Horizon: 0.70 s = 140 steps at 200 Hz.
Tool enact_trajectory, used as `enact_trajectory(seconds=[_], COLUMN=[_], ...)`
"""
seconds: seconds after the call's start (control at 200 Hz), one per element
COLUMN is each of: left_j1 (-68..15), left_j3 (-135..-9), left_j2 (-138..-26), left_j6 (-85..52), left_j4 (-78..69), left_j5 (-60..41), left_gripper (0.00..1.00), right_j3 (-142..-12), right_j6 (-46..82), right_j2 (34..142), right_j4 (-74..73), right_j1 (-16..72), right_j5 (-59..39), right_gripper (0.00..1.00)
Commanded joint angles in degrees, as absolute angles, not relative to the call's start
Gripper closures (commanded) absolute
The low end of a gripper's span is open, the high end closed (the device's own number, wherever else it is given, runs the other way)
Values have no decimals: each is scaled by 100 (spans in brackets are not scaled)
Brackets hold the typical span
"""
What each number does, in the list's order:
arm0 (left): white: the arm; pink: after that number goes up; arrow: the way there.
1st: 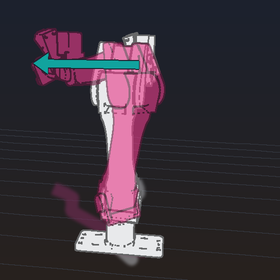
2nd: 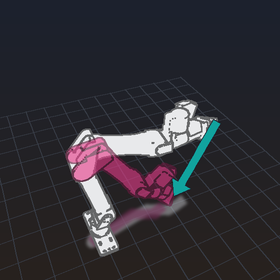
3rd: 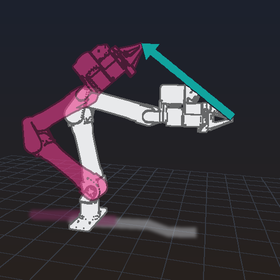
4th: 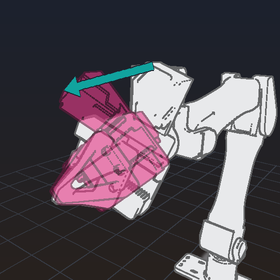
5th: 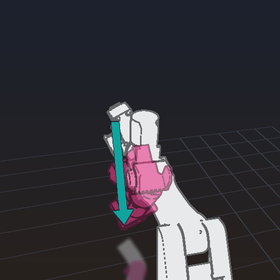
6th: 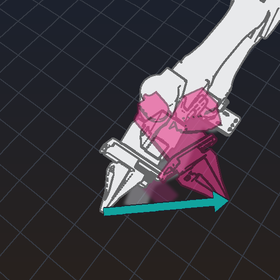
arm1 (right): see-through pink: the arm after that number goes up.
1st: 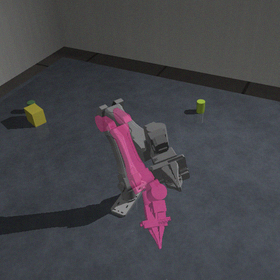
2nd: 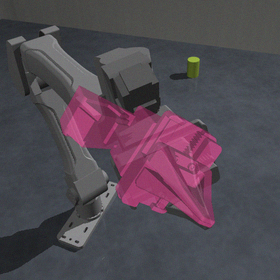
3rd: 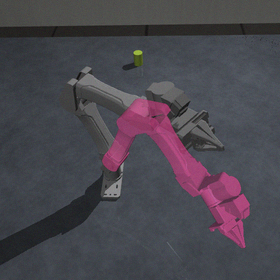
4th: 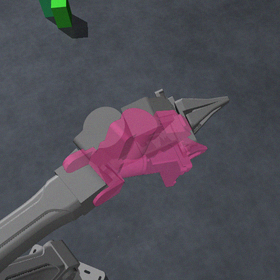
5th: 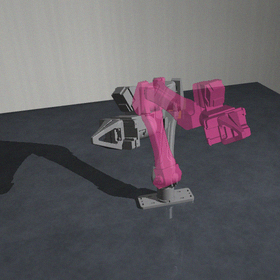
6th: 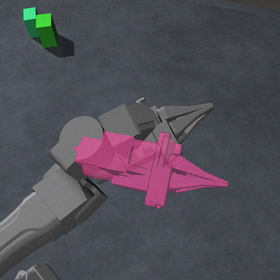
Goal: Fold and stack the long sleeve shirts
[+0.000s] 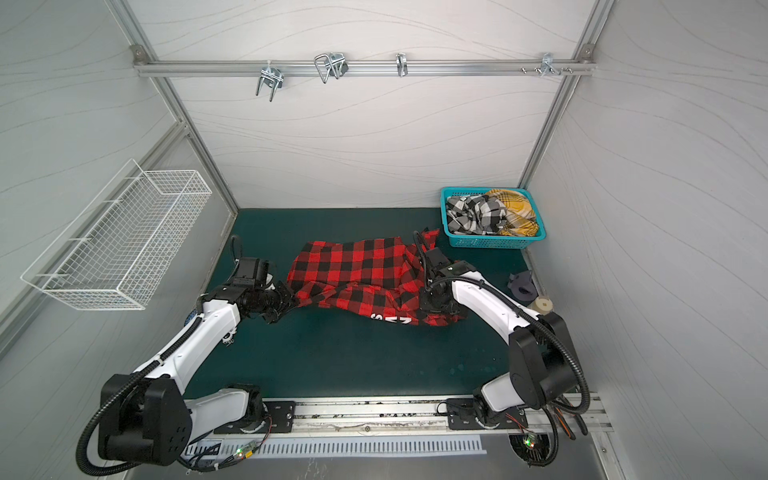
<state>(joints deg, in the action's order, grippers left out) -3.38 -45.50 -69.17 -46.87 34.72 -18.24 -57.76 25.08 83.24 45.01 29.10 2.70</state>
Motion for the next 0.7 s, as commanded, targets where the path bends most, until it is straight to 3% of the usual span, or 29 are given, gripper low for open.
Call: enact_trajectory(seconds=[0.0,0.16,0.39,0.51,0.61,0.695], left_j1=[-297,-266,393,440,461,551], left_j3=[-4956,-5722,-9227,-10857,-11175,-10299], left_j2=[-7154,-8028,-9822,-10060,-9724,-8989], left_j6=[-4622,-4622,-5113,-5583,-5619,-5566], left_j4=[3385,2901,2981,2910,2925,2742], left_j5=[-1709,-1638,-1222,-1177,-1138,-974], left_gripper=[100,100,100,100,100,100], right_j3=[-5717,-6487,-10991,-11965,-12220,-11866], right_j6=[2449,2260,2034,2072,2066,2055], right_j2=[8193,8374,9899,9787,9607,9330], right_j4=[4448,4186,4596,3997,3975,4043], right_j1=[2892,2452,1435,1162,1035,998], right_j5=[228,-113,-713,-1003,-1010,-1035], right_gripper=[99,100,100,100,100,100])
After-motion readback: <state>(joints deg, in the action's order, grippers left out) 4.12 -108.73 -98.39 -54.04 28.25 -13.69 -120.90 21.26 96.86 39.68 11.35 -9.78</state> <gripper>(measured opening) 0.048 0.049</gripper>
